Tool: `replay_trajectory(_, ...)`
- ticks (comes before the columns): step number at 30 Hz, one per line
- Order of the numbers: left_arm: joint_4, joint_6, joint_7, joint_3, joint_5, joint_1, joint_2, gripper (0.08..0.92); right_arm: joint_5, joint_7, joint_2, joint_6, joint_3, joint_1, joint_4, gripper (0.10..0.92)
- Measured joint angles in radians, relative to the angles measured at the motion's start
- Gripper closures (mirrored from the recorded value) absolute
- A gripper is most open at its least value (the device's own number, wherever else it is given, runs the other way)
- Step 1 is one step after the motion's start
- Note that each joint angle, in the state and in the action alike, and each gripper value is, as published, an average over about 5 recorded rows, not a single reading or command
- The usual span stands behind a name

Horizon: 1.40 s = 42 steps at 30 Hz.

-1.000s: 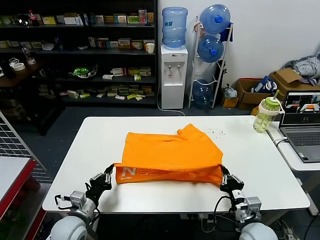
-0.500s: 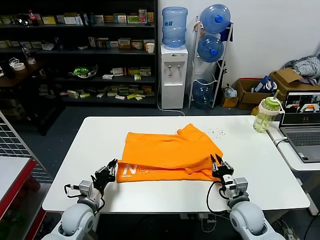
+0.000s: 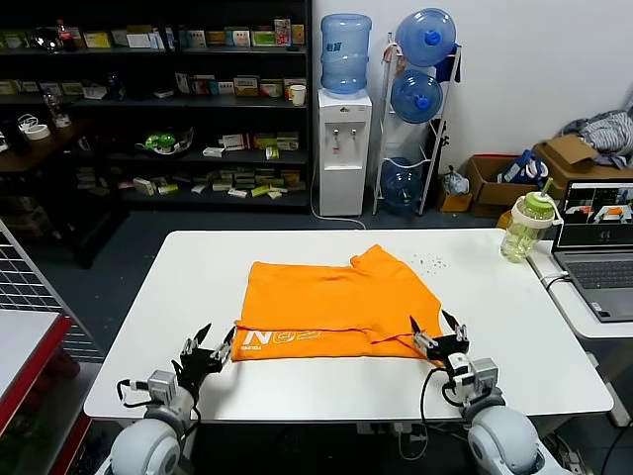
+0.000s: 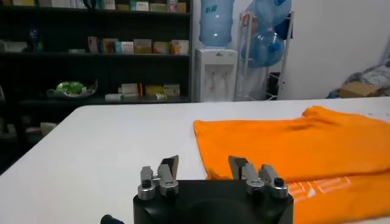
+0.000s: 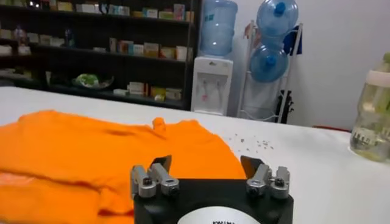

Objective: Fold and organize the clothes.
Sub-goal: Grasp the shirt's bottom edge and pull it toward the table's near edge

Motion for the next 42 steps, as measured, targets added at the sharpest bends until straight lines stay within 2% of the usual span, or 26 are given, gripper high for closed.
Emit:
replay_trajectory(4, -0.020, 0.004, -0.005, 0.002, -0.001, 0.043, -0.019, 0.202, 0.002, -0.028, 0.000, -0.005, 0.020, -0.041, 0.006, 0.203)
replay_trajectory(10, -0.022, 0.005, -0.006, 0.000, -0.003, 0.060, -0.050, 0.178, 0.011, -0.061, 0.005, -0.008, 0.030, -0.065, -0.011, 0.237)
replay_trajectory(16, 0.006, 0.002, -0.001, -0.005, -0.003, 0.042, -0.071, 0.177, 0.022, -0.076, 0.007, -0.013, 0.033, -0.067, -0.040, 0.356)
replay_trajectory(20, 0.027, 0.002, 0.000, -0.001, -0.002, 0.024, -0.082, 0.197, 0.032, -0.080, 0.008, -0.016, 0.035, -0.065, -0.054, 0.471)
replay_trajectory(35, 0.074, 0.005, -0.010, 0.017, 0.003, -0.018, -0.097, 0.612, 0.044, -0.094, 0.006, -0.009, 0.043, -0.063, -0.074, 0.884)
replay_trajectory(42, 0.074, 0.010, -0.012, 0.021, -0.002, -0.020, -0.099, 0.811, 0.058, -0.092, 0.002, -0.003, 0.050, -0.064, -0.070, 0.901)
